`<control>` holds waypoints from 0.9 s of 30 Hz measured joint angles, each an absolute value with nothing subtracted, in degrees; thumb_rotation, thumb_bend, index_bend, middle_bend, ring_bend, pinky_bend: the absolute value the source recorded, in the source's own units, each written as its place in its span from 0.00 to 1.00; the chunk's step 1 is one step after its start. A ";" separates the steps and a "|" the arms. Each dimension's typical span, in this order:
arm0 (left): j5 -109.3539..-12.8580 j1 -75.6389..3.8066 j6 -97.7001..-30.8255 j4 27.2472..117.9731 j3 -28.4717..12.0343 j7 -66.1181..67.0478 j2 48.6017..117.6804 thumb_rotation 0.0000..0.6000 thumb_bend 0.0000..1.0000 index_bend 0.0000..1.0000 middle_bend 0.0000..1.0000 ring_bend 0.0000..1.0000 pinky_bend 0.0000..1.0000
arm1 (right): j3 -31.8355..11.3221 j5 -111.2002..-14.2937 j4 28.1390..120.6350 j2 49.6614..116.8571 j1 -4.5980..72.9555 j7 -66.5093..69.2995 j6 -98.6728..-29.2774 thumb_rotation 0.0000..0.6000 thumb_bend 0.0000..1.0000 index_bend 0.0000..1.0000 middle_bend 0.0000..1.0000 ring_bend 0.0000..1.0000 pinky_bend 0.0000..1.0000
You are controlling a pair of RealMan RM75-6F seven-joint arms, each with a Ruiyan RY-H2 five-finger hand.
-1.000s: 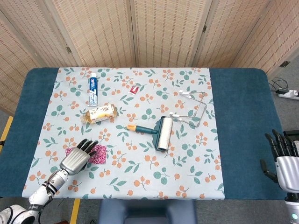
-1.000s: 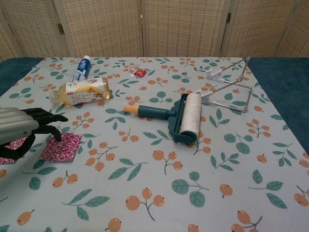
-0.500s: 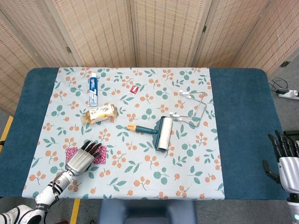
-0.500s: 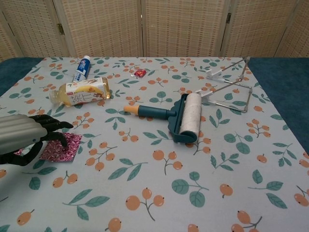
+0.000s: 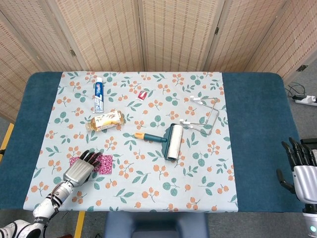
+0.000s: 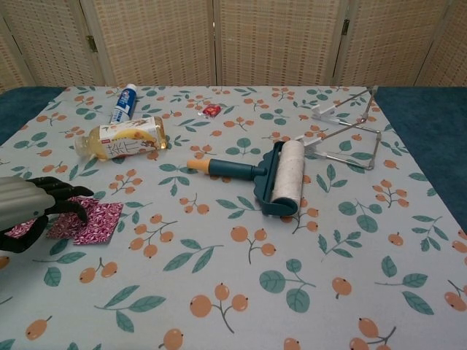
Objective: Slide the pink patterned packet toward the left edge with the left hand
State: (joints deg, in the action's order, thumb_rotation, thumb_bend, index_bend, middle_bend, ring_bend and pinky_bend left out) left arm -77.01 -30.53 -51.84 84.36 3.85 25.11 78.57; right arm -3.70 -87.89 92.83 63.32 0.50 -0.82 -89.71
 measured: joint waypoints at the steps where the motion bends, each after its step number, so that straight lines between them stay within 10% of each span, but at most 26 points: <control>1: -76.84 -30.46 -51.78 84.16 3.87 24.85 78.50 1.00 0.97 0.23 0.00 0.00 0.00 | -3.71 -87.92 92.87 63.31 0.51 -0.84 -89.73 1.00 0.45 0.00 0.00 0.02 0.00; 23: -78.00 -28.26 -55.95 86.28 3.44 18.75 74.48 1.00 0.95 0.18 0.00 0.00 0.00 | -3.74 -88.55 92.75 63.25 0.38 -0.26 -90.45 1.00 0.45 0.00 0.00 0.02 0.00; 27: -76.43 -27.88 -55.98 86.39 2.84 18.06 74.02 1.00 0.76 0.17 0.00 0.00 0.00 | -3.78 -88.50 92.51 63.23 0.35 0.08 -90.53 1.00 0.45 0.00 0.00 0.02 0.00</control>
